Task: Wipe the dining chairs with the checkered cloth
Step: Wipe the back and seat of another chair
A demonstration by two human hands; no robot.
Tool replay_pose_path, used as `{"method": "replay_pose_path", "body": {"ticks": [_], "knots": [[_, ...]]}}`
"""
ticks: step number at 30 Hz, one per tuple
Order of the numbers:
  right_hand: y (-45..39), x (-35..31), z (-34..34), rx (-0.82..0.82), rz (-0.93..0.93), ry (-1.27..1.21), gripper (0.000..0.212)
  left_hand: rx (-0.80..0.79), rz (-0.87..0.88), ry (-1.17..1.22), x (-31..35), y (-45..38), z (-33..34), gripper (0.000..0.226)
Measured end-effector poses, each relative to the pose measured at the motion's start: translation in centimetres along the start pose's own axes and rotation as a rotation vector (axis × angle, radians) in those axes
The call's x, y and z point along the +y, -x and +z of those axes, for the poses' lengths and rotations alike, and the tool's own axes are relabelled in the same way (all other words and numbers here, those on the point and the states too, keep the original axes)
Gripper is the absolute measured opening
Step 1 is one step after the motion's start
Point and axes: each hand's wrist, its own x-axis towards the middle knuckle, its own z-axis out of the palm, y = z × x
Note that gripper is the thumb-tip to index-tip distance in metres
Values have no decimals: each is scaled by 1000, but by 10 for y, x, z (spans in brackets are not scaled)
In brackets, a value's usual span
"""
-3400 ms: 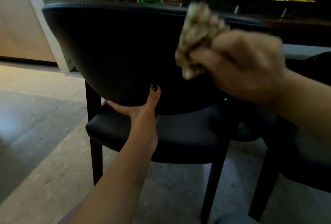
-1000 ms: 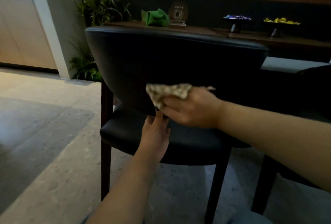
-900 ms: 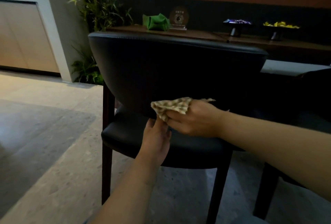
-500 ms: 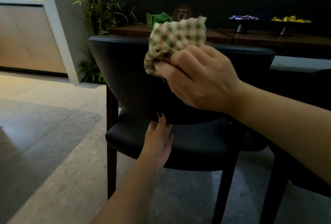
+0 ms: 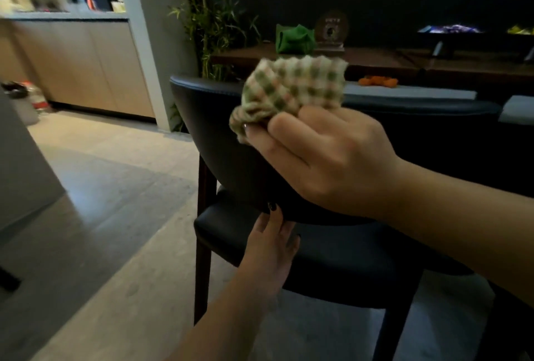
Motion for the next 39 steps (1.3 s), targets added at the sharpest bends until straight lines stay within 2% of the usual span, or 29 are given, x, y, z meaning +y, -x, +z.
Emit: {"method": "replay_pose_path", "body": {"ticks": [2,8,13,18,22,25,28,31,34,36,39], "knots": [[-2,1,2,-27,-25,-6,19,-8,-14,-27,4,-2,-3,32],[-7,-14,15,-26,-7,76,18,-111,-5,-223,22,-18,-36,47],[-12,-46,35,-113,-6,137,15,-238,14,3,61,-44,-62,51],[9,-72,58,-326,-137,107,17,-392,-108,25,79,-71,-74,55],[29,-77,55,-601,-186,-179,27,-524,-146,-44,85,-80,-83,62],[17,-77,47,-690,-239,-66,17,-583,-139,-88,89,-84,-85,61],[-15,-72,34,-673,-159,14,14,-607,-150,-117,88,-87,-86,64],[-42,-66,17,-618,-2,106,9,-613,-162,-105,87,-87,-87,63],[-47,-66,-5,-489,336,340,22,-610,-162,-112,88,-88,-89,62],[-47,-66,-10,-421,561,410,31,-601,-155,-120,88,-91,-90,61],[-44,-69,8,-359,464,478,23,-565,-180,-88,85,-94,-89,61]]}}
